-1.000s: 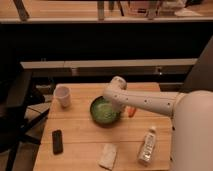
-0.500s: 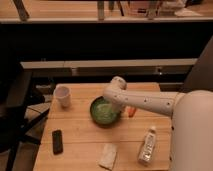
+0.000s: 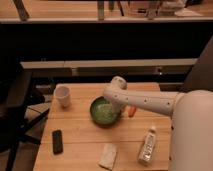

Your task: Drag the ceramic bowl in a circle

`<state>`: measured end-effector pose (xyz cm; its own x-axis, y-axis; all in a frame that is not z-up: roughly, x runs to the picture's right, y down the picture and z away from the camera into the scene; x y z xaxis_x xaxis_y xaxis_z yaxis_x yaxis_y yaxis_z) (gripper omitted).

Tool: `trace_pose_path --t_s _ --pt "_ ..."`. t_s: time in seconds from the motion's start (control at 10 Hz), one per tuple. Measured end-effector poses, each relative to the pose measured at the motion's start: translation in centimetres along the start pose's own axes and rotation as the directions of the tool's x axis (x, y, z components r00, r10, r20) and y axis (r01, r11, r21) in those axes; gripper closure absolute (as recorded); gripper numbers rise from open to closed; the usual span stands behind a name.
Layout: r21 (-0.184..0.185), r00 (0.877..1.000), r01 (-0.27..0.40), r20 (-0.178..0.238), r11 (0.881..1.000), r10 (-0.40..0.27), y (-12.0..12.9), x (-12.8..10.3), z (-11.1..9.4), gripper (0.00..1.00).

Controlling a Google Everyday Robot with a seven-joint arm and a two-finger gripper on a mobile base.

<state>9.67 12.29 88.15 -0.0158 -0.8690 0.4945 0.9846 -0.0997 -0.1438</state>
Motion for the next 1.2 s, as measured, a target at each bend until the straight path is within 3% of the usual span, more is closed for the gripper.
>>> trace_pose_path --t_s 1.2 --pt "-0.001 0.988 0.153 -0.009 0.988 -0.153 0.07 0.60 0.12 0.99"
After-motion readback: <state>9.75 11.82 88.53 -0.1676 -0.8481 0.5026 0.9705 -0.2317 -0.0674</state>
